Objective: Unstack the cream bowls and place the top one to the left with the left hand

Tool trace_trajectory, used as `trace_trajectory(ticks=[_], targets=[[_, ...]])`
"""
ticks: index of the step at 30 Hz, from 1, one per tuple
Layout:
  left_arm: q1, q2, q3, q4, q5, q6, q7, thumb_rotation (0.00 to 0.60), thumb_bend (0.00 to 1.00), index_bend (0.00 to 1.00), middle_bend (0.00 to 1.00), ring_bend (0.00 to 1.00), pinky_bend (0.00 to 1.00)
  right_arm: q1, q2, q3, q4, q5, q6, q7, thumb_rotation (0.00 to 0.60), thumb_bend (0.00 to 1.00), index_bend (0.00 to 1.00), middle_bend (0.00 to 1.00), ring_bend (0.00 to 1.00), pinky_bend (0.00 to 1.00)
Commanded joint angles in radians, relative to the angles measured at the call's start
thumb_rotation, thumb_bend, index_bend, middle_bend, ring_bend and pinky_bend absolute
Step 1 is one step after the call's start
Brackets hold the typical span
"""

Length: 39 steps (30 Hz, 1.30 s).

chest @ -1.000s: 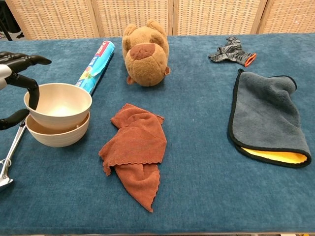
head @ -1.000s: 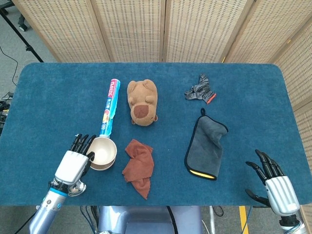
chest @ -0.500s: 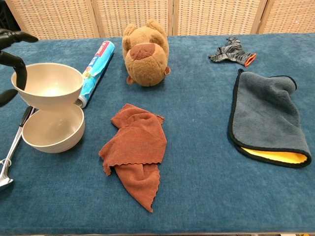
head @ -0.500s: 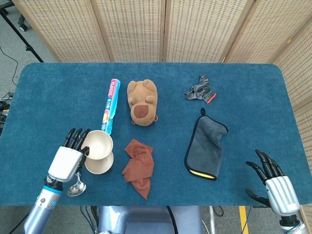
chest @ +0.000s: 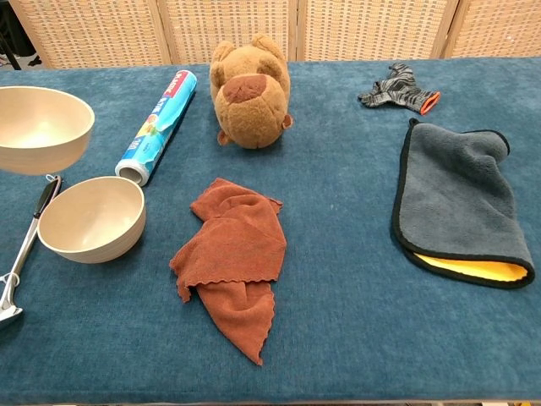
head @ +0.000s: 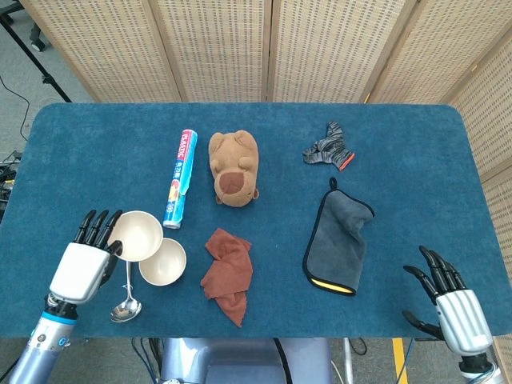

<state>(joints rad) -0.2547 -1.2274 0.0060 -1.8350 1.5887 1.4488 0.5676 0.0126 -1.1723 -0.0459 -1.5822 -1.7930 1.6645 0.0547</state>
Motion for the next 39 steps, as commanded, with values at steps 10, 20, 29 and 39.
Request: trace_trajectory(ticks=[10,20,29,39], targets=[[0.078,0.071,0.055,0.051,0.051,0.065,-0.116,0.6,0.49,0.82,0.1,0.0,0.04,-0.005,0.002,-0.005,-0.006,-0.012,0.009,-0.008,0.6,0.16,0.22,0.0,0.0,0.15],[0.116,0.081,0.076,0.111,0.057,0.084,-0.174,0.6,0.48,0.82,0.1,0.0,0.04,-0.008,0.003,-0.005,-0.007,-0.016,0.015,-0.01,0.6,0.16,0.22,0.0,0.0,0.15],[0.145,0.05,0.109,0.213,0.054,0.052,-0.225,0.6,0.48,0.82,0.1,0.0,0.04,-0.008,0.001,-0.003,-0.008,-0.015,0.015,-0.013,0.6,0.16,0.22,0.0,0.0,0.15],[0.155,0.033,0.119,0.254,0.065,0.03,-0.228,0.6,0.48,0.82,0.1,0.0,0.04,-0.007,-0.001,0.0,-0.008,-0.009,0.01,-0.015,0.6,0.16,0.22,0.0,0.0,0.15]])
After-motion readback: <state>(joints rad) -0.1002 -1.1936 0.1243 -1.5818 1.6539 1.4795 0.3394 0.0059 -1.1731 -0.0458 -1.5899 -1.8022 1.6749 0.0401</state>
